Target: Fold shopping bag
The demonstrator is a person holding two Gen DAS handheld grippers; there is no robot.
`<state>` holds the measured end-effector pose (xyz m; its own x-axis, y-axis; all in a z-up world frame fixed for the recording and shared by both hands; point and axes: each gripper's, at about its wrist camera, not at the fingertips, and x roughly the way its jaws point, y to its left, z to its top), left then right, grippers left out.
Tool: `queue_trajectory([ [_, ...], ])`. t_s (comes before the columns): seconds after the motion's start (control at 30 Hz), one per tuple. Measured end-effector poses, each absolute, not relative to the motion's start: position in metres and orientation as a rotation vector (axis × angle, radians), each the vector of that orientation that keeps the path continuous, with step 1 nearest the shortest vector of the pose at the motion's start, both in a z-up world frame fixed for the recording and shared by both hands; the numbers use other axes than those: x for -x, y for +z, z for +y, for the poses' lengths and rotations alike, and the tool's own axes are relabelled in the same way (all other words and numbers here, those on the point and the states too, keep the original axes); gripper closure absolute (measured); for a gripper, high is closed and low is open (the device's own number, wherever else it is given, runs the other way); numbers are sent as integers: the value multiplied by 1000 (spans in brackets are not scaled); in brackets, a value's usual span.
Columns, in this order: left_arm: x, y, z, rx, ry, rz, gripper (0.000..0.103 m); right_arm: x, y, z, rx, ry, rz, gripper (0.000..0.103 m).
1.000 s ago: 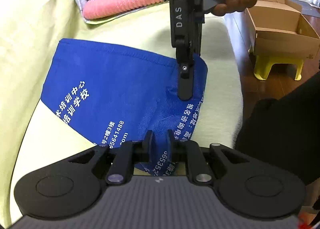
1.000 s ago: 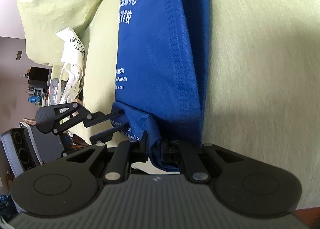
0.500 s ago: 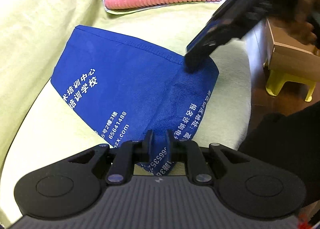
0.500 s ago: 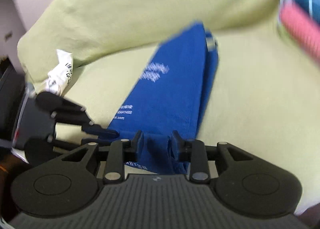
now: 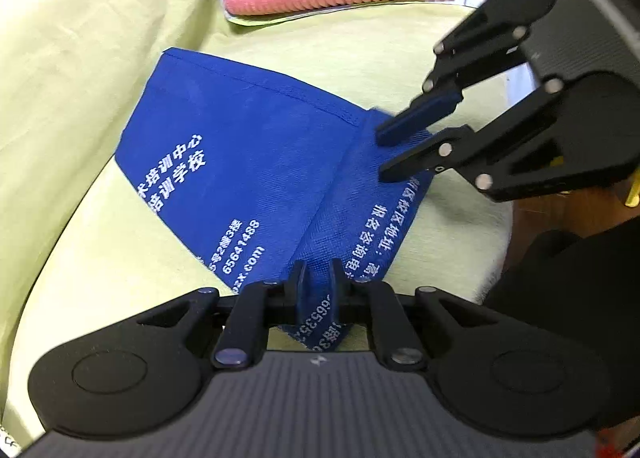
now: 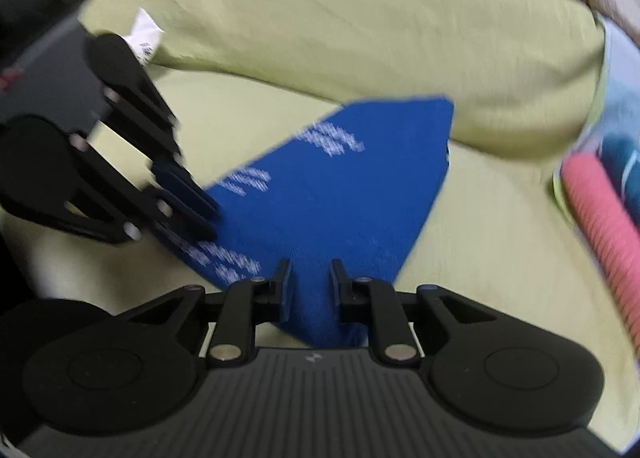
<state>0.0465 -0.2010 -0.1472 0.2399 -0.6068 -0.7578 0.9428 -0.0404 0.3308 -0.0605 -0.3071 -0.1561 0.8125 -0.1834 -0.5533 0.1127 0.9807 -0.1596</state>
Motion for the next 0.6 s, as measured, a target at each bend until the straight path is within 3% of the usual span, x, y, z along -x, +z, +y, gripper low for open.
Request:
queue_trajectory([
  [0.27,-43,-149,-198,-980,-1331,406,97,53,-147,-311,135,-150,618,88],
  [0.4,-42,-149,-196,-976,-1334,401,97,44,-136,-332,65,-155,587,75],
  [0.5,-43,-150,-195,-966,-1333,400,97,36,-135,-368,-91,-104,618,73],
  [0.57,-43,-150,-195,-959,-1332,399,97,32,-140,-392,-233,-27,656,74],
  [0.6,-43,-150,-195,-958,-1332,397,97,31,-144,-402,-304,8,665,81],
])
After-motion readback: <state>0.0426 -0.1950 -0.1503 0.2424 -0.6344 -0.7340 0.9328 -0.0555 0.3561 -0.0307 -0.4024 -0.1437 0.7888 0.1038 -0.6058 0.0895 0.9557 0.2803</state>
